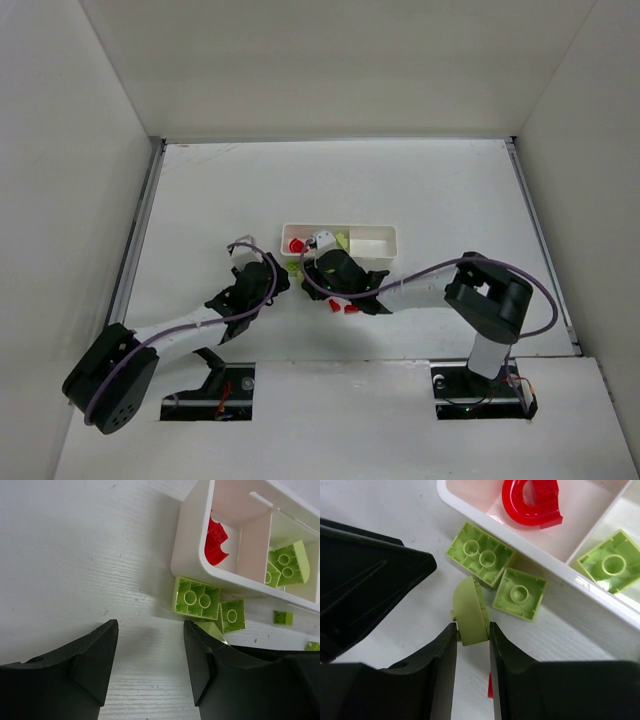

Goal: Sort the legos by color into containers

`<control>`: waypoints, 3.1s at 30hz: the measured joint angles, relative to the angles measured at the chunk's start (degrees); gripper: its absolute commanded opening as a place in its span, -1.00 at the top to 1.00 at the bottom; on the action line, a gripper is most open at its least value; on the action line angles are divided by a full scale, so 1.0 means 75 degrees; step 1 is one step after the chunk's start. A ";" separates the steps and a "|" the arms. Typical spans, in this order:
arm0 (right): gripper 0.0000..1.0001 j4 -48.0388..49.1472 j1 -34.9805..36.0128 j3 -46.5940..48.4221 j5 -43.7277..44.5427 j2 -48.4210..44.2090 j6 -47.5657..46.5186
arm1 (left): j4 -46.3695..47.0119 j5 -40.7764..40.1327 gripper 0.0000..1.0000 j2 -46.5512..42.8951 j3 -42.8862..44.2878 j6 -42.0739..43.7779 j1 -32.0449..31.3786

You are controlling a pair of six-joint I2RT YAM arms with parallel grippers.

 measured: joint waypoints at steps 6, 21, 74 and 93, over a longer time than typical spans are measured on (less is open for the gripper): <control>0.55 -0.0134 0.0000 -0.0743 0.0015 -0.1390 0.0020 | 0.0245 0.0125 -0.09 0.0224 0.0029 -0.0050 -0.0015; 0.40 -0.0152 -0.1448 -0.0315 0.0344 -0.1652 0.0076 | 0.1489 0.0347 0.01 0.1594 0.0277 -0.0160 -0.0044; 0.41 0.0580 0.0280 -0.0119 0.1985 0.0224 0.0565 | -0.1647 -0.0393 0.75 -0.3212 -0.0262 -0.0119 0.0052; 0.38 -0.0038 -0.0694 -0.2092 0.2168 -0.4112 0.0530 | 0.0009 -0.0530 0.72 0.1221 0.2769 0.0994 -0.0831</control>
